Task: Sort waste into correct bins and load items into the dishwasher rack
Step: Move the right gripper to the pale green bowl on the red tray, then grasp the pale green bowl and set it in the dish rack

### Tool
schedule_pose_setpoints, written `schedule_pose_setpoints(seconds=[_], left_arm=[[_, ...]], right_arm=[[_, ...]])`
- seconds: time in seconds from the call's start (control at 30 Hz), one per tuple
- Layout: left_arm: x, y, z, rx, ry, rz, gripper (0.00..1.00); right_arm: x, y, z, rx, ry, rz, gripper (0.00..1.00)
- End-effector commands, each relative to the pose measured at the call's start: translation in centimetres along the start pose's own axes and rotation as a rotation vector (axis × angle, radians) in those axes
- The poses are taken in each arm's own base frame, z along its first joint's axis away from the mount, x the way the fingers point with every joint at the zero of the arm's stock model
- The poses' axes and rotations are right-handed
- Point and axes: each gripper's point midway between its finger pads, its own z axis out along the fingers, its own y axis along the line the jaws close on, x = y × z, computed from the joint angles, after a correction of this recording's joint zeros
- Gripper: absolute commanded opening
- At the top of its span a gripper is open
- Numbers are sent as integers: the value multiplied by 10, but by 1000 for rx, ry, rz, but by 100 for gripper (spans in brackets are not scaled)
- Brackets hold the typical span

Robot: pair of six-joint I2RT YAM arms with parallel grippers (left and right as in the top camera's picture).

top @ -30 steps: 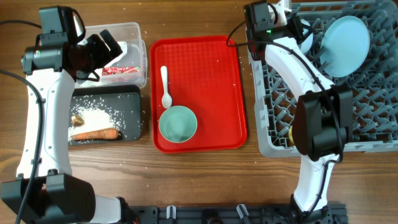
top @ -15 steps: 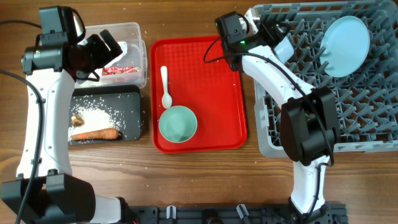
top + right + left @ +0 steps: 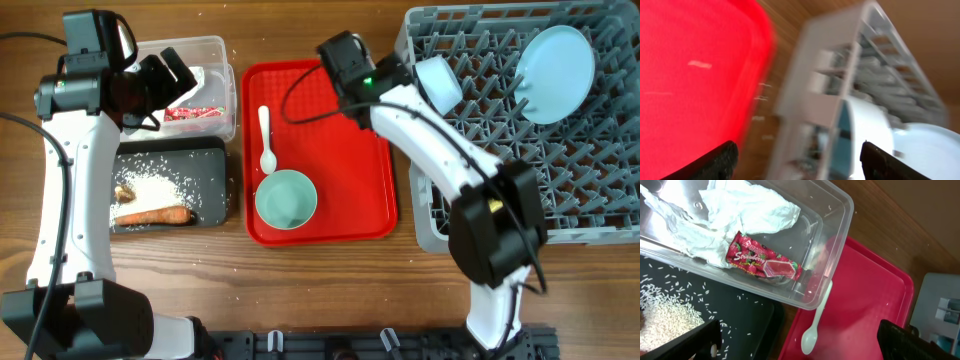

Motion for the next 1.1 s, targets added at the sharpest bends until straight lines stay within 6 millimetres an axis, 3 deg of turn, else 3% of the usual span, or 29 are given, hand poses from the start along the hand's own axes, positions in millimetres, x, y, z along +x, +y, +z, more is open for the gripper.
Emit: schedule_pose_setpoints(seconds=[0.0,0.03,0.07,0.1,0.17,0.23,0.3,0.37,0.4,0.43,0.53,0.6,0.63,0.67,0.7,0.73,0.8,0.87,0.9,1.07], left_arm=[[-5,-3,-6,15,-18,-9,100],[-5,-3,-6,15,-18,-9,100],[-5,-3,-6,15,-18,-9,100],[-5,-3,-6,15,-17,-9,100],[-5,-3,-6,15,-18,-9,100],[-5,-3,-6,15,-18,-9,100],[-5,-3,-6,15,-18,-9,100],[-5,-3,-6,15,-17,-9,100],[-5,-3,-6,15,-17,-9,100],[-5,-3,-6,15,-18,-9,100],[-5,-3,-6,15,-18,-9,100],[-5,-3,-6,15,-18,-9,100],[-5,-3,-6,15,-18,-9,100],[-5,-3,-6,15,-18,-9,100],[-5,-3,-6,14,-18,-9,100],[-6,-1,-6,3,-24,-9,100],[-9,5,-6,-29,-42,-10,100],[-10,5,-6,-29,-46,-9,100],[-11,4,-6,-25,-53,-8,100],[-21,1,-7,-17,-93,-3,100]], right_arm=[[-29,125,-108,-804,-175,54,75],[-26,149,-125,-954,-172,31,74],[-18,160,-124,-979,-131,34,73],[-1,171,-114,-983,-55,8,58],[37,190,-92,-987,91,-64,52],[65,202,-79,-991,201,-81,43],[75,206,-74,-988,236,-59,38],[98,215,-63,-980,280,-67,29],[106,214,-57,-964,303,-59,11],[103,210,-54,-959,306,-24,4],[81,186,-52,-941,278,77,4],[58,137,-66,-881,224,187,4],[52,98,-71,-788,197,252,4],[53,37,-80,-602,166,360,4],[62,-5,-85,-444,152,435,5],[86,-68,-99,-177,147,549,4],[142,-159,-138,327,158,704,4],[168,-180,-153,500,205,679,4],[174,-180,-150,535,233,637,4],[191,-173,-100,691,377,468,4]])
